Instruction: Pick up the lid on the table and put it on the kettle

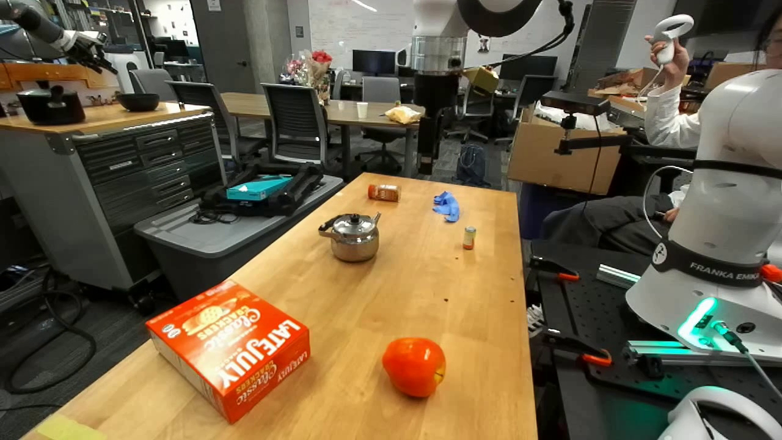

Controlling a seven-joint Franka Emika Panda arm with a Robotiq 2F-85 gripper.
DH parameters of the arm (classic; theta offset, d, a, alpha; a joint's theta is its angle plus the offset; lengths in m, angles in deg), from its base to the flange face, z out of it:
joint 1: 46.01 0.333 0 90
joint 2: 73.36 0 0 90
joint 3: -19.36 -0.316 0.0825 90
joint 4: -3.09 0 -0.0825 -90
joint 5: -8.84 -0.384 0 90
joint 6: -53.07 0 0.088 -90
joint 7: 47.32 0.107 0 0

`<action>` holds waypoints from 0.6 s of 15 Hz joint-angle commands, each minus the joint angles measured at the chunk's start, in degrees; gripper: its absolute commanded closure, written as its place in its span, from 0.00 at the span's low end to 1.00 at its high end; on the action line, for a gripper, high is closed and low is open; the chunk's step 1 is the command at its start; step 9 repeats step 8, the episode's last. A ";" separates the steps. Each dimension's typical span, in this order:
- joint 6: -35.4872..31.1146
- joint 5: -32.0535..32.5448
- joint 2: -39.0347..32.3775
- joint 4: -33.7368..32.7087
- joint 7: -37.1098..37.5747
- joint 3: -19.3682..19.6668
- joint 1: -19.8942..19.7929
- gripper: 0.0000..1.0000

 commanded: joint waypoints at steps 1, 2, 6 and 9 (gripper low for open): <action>1.83 -0.05 1.42 0.96 -1.15 -0.11 -0.14 0.00; 2.30 -0.05 2.31 1.63 -1.41 -0.07 -0.14 0.00; 2.11 -0.05 1.61 1.61 -1.38 -0.09 -0.14 0.00; 2.11 -0.05 1.51 1.60 -1.38 -0.09 -0.14 0.00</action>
